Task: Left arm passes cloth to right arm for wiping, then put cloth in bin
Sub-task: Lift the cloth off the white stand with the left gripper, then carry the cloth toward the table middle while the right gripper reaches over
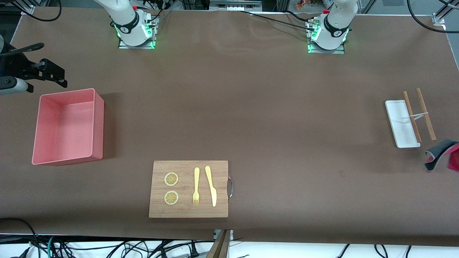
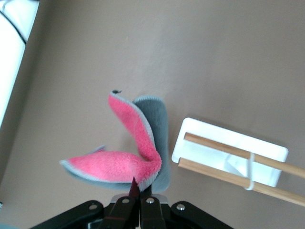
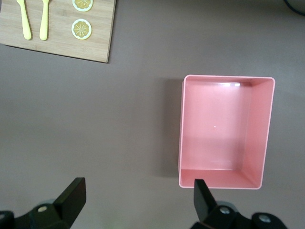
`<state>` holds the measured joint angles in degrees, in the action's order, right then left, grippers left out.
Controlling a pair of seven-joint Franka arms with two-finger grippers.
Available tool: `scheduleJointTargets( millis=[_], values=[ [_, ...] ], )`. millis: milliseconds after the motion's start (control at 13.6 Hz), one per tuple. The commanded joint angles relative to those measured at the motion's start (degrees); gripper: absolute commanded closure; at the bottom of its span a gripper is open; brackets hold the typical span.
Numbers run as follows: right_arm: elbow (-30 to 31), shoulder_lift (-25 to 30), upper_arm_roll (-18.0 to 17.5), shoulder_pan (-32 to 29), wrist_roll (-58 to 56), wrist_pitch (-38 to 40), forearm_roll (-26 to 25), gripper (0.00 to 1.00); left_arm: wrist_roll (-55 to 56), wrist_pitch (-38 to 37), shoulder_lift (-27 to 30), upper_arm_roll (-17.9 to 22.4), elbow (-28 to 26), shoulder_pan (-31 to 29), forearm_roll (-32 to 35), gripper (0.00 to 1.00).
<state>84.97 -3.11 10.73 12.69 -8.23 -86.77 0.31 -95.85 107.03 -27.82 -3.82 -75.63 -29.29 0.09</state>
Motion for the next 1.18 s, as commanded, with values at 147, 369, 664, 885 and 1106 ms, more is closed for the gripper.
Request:
scheduleJointTargets(
  millis=[147,369,664,885,1106],
  values=[
    [-0.15,0.39,-0.62,-0.04,-0.92,1.08,0.92,0.00,7.94,-8.93,3.47,0.48,7.67,11.60,8.77,1.00],
    [-0.15,0.82,-1.67,-0.03,-1.00,1.17,0.92,0.00,11.99,-10.26,3.47,0.48,10.15,16.80,10.11,1.00],
    [-0.33,0.82,-1.59,-0.03,-1.53,1.96,0.83,0.00,20.49,-10.44,3.91,0.22,11.21,23.21,4.95,1.00],
    [-0.33,0.82,-2.02,0.14,-0.74,1.87,0.83,0.00,29.89,-10.17,3.83,-0.75,10.77,25.94,0.44,1.00],
    [-0.33,0.91,-1.85,0.05,-1.18,1.96,0.92,0.00,40.79,-10.17,2.51,-1.28,10.42,28.75,-8.23,1.00]
  ],
)
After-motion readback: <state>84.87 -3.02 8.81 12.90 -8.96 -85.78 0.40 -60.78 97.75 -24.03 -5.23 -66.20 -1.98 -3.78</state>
